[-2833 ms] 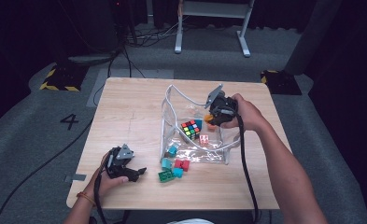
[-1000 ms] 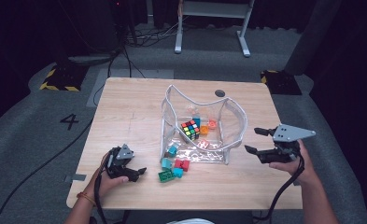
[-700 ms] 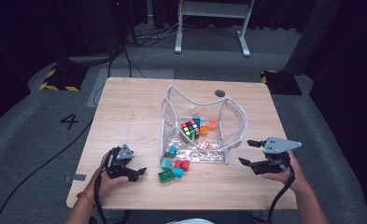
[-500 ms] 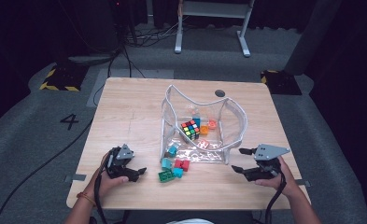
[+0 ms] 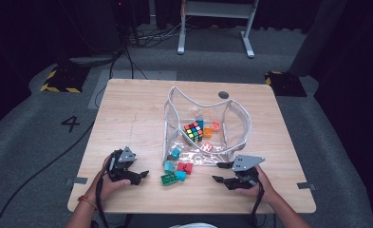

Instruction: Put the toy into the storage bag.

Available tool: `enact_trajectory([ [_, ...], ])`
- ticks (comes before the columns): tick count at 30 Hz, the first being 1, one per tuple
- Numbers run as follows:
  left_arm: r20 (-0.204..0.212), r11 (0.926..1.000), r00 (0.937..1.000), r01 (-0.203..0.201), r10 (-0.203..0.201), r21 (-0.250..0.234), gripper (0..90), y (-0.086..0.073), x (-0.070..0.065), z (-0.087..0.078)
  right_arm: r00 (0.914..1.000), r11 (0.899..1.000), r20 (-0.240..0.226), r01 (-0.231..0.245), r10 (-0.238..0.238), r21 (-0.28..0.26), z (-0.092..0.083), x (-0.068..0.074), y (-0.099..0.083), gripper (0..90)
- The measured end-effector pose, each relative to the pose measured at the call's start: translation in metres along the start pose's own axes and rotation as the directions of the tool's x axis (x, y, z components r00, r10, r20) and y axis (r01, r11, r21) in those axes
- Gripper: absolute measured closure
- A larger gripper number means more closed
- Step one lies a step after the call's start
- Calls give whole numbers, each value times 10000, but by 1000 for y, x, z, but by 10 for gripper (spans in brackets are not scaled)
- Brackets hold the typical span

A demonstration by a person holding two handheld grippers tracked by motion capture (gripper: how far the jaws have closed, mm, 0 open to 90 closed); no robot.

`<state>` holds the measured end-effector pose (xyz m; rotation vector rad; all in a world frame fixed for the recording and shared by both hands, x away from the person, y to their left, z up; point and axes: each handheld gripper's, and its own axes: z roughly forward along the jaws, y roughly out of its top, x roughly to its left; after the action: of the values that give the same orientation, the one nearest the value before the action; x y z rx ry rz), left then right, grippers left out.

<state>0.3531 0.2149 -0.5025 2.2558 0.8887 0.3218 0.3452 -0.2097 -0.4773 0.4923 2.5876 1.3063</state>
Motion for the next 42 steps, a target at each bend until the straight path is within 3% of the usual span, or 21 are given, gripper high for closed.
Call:
enact_trajectory([
  [1, -1, 10000, 10000, -5, 5, 3, 128, 0, 0, 0, 10000, 9998, 16, -28, 28, 172, 4, 2, 2, 476],
  [3, 0, 10000, 10000, 21, -21, -12, 128, 0, 0, 0, 9987, 9982, 9, 518, -519, 302, 16, 4, 6, 477],
  [4, 1, 10000, 10000, 1, -1, 0, 128, 0, 0, 0, 9990, 9982, -86, 436, -433, 401, 22, 7, 8, 475],
  [5, 4, 10000, 10000, 22, -22, -15, 128, 0, 0, 0, 9978, 9973, -148, 654, -650, 335, 28, 8, 9, 468],
  [7, 4, 10000, 10000, 0, 0, 1, 129, 0, 0, 0, 9988, 9972, -179, 470, -461, 580, 38, 13, 12, 439],
  [13, -3, 10000, 10000, -4, 4, -1, 129, 0, 0, 0, 9910, 9888, -137, 1337, -1331, 663, 60, 19, 25, 423],
  [16, -1, 10000, 10000, 1, -1, -2, 129, 0, 0, 0, 9949, 9939, -181, 999, -991, 470, 66, 16, 30, 423],
  [20, 1, 10000, 10000, 19, -19, -14, 129, 0, 0, 0, 9945, 9933, -212, 1036, -1026, 516, 76, 15, 34, 418],
  [22, 0, 10000, 10000, 21, -21, -15, 129, 0, 0, 0, 9946, 9924, 6, 1036, -1038, 671, 81, 16, 35, 419],
  [24, 1, 10000, 10000, 20, -20, -15, 129, 0, 0, 0, 9928, 9921, -219, 1189, -1181, 392, 87, 14, 36, 448],
  [25, 0, 10000, 10000, 18, -18, -14, 129, 0, 0, 0, 9879, 9877, -196, 1545, -1541, 246, 89, 11, 36, 508],
  [26, 1, 10000, 10000, 18, -18, -15, 129, 0, 0, 0, 9909, 9907, -210, 1333, -1327, 284, 90, 13, 36, 555],
  [29, -1, 10000, 10000, 18, -18, -14, 129, 0, 0, 0, 9892, 9890, -410, 1421, -1405, 407, 88, 11, 36, 586],
  [32, -1, 10000, 10000, -7, 7, -4, 129, 0, 0, 0, 9958, 9943, -371, 864, -842, 622, 84, 15, 35, 591],
  [34, 0, 10000, 10000, -6, 6, -9, 130, 0, 0, 0, 9958, 9953, -495, 796, -769, 545, 81, 15, 35, 591],
  [42, 6, 10000, 10000, -10, 10, -4, 130, 0, 0, 0, 9916, 9926, -649, 1146, -1119, 402, 59, 8, 29, 591],
])
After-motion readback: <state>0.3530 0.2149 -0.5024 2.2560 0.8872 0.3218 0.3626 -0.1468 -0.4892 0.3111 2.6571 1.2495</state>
